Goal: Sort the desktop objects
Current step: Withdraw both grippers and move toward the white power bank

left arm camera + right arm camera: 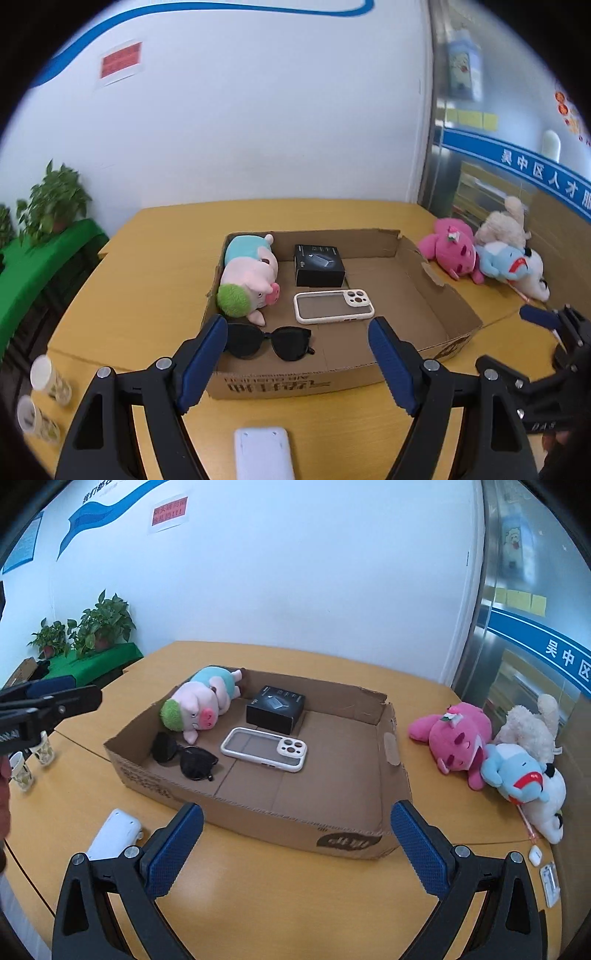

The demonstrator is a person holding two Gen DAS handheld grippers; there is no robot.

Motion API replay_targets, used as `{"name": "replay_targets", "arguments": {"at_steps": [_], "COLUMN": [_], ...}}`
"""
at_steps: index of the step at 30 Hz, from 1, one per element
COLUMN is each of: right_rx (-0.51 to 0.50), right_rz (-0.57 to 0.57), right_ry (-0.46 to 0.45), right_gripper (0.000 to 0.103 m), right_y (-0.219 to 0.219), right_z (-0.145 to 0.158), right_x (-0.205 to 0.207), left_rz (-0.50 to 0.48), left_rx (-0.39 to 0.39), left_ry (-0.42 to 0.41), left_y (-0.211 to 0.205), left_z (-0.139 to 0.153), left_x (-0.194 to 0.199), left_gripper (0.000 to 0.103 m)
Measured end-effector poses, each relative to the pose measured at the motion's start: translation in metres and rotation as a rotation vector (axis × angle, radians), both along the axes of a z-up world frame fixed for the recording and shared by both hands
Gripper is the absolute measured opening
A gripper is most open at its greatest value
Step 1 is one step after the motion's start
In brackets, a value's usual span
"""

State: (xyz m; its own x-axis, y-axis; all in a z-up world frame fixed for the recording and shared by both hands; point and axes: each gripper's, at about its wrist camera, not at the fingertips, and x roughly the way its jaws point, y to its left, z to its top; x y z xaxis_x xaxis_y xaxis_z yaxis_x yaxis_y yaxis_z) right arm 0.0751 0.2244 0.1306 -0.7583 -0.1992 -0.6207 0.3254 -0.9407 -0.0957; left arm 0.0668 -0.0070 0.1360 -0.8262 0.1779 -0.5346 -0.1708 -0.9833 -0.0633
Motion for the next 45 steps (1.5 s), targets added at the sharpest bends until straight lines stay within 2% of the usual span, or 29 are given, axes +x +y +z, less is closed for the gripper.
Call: {"name": "replay_targets", "arguments": {"at_steps": [3, 9, 33, 45], "right_rx": [-0.013, -0.01, -0.032, -0.028], "right_rz": [0.0, -0.01, -0.076, -0.1], "right_ry": [-0.003, -0.006, -0.007, -0.011], "right_gripper": [0.103, 0.103, 0.103, 0.103], "right_y": [-0.002, -0.004, 0.015, 0.009], "right_z": [0.005, 0.002, -0.01, -0.015], "right_x": [0.017, 0.025, 0.002, 0.0], "left_rz": [0.01, 0.015, -0.027, -0.042], "left_rx": [0.019, -0.006, -0.005, 0.011], "left_ry": [0.004, 0.017, -0.044, -0.091], "left_y": [0.004, 0.007, 0.028, 0.015], "left_z": [-0.004, -0.011, -0.031, -0.044], "left_x": [0.015, 0.026, 0.001, -0.002], "left_gripper": [0.079, 0.079, 0.079, 0.079]}}
